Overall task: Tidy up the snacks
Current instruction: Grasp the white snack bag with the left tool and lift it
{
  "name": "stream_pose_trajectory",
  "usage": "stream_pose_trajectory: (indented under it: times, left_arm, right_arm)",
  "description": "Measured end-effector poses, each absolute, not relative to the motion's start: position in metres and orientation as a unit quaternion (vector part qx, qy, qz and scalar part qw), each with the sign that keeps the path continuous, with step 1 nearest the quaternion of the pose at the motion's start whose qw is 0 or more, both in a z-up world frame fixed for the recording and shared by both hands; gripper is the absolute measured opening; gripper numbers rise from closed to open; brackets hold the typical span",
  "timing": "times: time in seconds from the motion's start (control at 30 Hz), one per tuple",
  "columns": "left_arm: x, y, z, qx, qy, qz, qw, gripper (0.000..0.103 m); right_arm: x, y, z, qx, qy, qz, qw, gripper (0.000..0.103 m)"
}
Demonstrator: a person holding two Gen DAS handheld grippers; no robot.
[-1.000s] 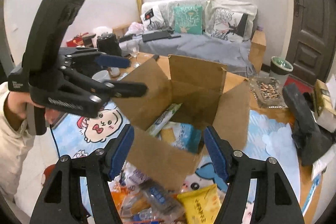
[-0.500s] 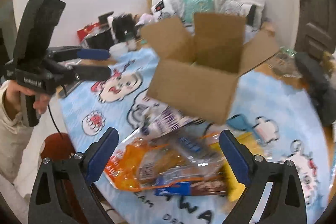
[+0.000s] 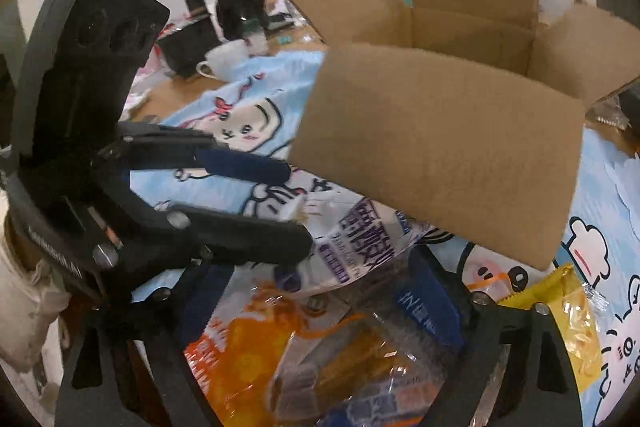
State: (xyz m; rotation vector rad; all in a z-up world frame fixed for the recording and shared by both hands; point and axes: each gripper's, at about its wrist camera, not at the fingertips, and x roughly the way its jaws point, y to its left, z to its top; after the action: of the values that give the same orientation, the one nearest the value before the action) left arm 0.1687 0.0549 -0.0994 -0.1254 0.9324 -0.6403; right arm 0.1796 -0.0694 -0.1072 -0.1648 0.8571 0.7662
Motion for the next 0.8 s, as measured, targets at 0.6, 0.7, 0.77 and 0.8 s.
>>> stream_pose_trajectory:
  times: [0.6,0.7,0.77,0.8]
  left_arm:
    - [0.180,0.054,-0.109,-0.094,0.448,-0.315,0.832,0.062]
    - [0.168,0.055,-0.099,-0.094,0.440,-0.317,0.835,0.060]
    - [0.162,0.057,-0.094,-0.096,0.440,-0.315,0.836,0.059]
    - [0.158,0.058,-0.093,-0.095,0.438,-0.315,0.837,0.058]
  right_arm:
    - [0.182,-0.045,-0.117,-0.122,0.393,0.315,0.855,0.053]
    - [0.173,-0.044,-0.107,-0.113,0.378,0.323,0.860,0.041]
    - [0.168,-0.043,-0.103,-0.107,0.372,0.329,0.861,0.041]
    - [0.166,-0.042,-0.100,-0.107,0.370,0.330,0.862,0.040]
